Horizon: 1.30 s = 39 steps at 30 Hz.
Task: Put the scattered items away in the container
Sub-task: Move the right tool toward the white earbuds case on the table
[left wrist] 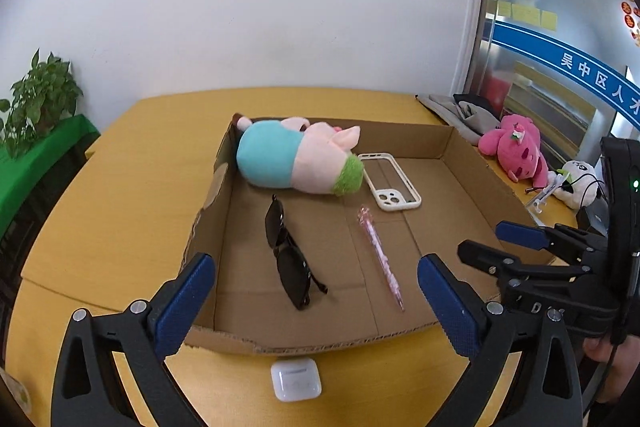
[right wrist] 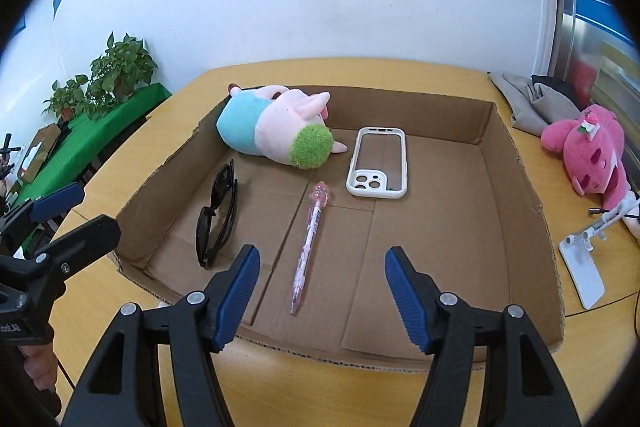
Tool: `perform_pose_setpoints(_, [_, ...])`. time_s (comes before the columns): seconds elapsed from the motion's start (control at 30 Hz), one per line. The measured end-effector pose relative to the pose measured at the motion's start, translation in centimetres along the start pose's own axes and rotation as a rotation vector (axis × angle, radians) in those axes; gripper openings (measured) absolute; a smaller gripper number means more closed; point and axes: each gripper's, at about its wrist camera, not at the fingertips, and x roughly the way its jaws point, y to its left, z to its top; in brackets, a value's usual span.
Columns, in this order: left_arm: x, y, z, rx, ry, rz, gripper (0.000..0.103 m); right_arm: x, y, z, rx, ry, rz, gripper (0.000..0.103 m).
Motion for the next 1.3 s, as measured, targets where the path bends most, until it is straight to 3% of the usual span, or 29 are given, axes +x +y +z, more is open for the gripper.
perform_pose_setpoints(0.17, [0.2, 0.0, -1.8, 0.009, 0.020, -0.001, 0.103, -0.3, -0.2, -0.2, 0.014, -0.001, 0.009, 0.065])
perform_pose_setpoints(0.47, [2.6, 0.1, -5.4, 0.000, 0.125, 0.016, 0.102, 0.1, -0.3, -1.0, 0.013, 0.019, 0.013, 0.065])
perform_pose_setpoints(0.63, [4.4, 0.5, -6.8, -0.011, 0.212, 0.030, 0.097, 0.1, -0.8, -1.7, 0.032, 0.029, 0.023, 0.065])
perform_pose_setpoints(0.93, [7.4, 0.6, -9.2, 0.001, 0.351, 0.019, 0.070, 0.2, -1.2, -2.3, 0.051, 0.040, 0.054, 0.065])
perform_pose_setpoints(1.1, [8.0, 1.2, -9.8, 0.002, 0.371, 0.033, 0.051, 0.3, -0.7, -2.5, 0.042, 0.052, 0.089, 0.065])
perform_pose_setpoints(1.3, [7.3, 1.0, -10.7, 0.068, 0.360, -0.010, 0.047, 0.8, 1.6, -3.5, -0.037, 0.128, 0.233, 0.065])
